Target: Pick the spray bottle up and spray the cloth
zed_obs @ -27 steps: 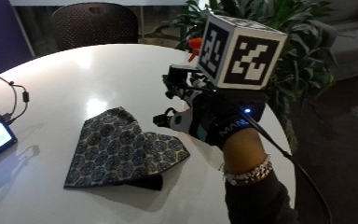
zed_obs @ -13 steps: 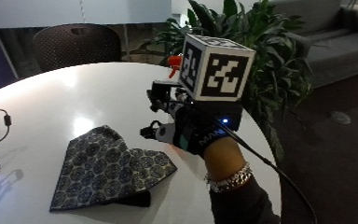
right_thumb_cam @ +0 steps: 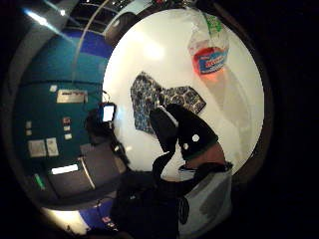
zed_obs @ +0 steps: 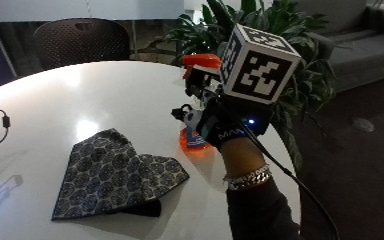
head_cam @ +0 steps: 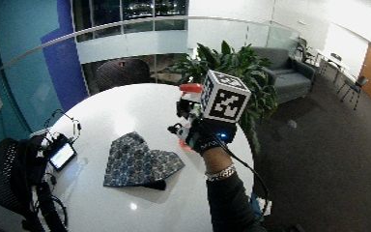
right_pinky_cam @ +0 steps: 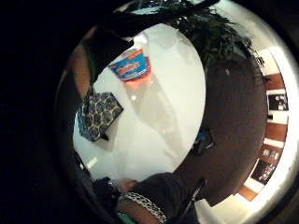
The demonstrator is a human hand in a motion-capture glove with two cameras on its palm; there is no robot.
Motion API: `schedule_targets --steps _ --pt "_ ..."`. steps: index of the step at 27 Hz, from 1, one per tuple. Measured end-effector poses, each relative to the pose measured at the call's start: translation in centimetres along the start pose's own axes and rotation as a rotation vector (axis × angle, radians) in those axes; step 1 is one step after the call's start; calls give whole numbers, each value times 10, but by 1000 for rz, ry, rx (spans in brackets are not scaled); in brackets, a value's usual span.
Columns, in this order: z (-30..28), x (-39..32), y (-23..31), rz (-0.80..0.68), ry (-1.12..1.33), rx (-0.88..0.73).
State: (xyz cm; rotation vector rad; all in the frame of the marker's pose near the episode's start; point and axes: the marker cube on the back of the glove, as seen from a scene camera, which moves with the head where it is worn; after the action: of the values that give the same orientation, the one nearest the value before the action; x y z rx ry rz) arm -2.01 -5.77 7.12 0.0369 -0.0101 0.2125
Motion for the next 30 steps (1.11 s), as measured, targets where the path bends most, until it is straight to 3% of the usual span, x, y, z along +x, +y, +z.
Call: schedule_targets --steps 15,22,30 --pt "7 26 -61 175 -260 273" --pt "15 33 -76 167 -435 350" --pt "13 35 -95 77 -640 567"
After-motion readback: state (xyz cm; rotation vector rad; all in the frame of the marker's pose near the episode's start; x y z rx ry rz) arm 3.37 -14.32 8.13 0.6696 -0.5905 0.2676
